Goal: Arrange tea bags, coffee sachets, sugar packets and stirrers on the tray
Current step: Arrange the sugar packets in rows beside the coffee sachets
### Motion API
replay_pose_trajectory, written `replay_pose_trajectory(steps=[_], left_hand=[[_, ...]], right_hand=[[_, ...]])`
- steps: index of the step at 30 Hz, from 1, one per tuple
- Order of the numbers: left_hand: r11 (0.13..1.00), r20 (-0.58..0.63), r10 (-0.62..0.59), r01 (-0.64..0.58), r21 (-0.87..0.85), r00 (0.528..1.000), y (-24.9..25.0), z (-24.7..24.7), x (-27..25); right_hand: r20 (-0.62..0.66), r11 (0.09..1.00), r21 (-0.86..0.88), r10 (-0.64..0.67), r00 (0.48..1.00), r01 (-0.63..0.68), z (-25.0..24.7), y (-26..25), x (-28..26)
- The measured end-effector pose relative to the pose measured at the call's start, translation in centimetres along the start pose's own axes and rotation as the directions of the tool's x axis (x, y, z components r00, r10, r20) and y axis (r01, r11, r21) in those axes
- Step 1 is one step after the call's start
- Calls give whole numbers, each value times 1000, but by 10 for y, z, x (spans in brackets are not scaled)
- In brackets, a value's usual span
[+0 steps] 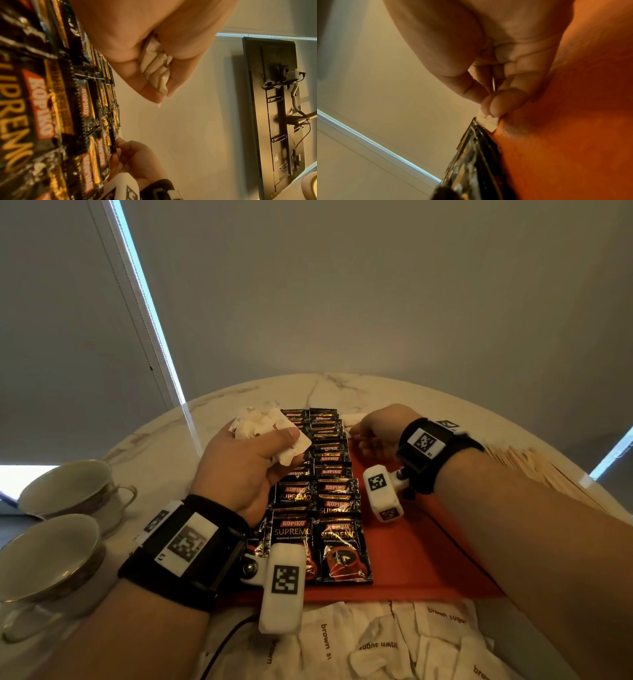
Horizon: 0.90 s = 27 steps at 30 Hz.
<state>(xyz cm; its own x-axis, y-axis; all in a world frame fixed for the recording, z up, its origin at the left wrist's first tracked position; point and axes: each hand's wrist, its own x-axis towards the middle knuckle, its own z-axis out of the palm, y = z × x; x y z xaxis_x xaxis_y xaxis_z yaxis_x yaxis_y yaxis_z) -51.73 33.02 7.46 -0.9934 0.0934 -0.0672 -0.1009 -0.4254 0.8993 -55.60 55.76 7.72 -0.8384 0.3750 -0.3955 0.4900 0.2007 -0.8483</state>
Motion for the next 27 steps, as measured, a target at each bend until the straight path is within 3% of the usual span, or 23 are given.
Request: replay_pose_trajectory(steps=[5,11,14,16,18,27], left_hand=[[999,24,-30,30,-17,999,1,2,-3],[991,81,-105,111,-70,991,1,6,-7],[994,106,-82,89,-61,991,3,8,-11],[998,118,-55,57,-18,992,2,9,-14],[999,114,-43,40,23,993,1,9,-17],[998,44,-41,39,44,998,2,2,-10]], right_hand=[[10,997,74,-9,1000,9,2,2,-2],[-12,926,359,-120,993,116,-8,8,-29],[155,891,415,-266,952,181,-6,8,-59],[338,921,329,-322,884,210,0,7,-76],[434,939,218,-339,835,268,7,7,-84],[264,847,453,-426,865,279,24,5,-82]])
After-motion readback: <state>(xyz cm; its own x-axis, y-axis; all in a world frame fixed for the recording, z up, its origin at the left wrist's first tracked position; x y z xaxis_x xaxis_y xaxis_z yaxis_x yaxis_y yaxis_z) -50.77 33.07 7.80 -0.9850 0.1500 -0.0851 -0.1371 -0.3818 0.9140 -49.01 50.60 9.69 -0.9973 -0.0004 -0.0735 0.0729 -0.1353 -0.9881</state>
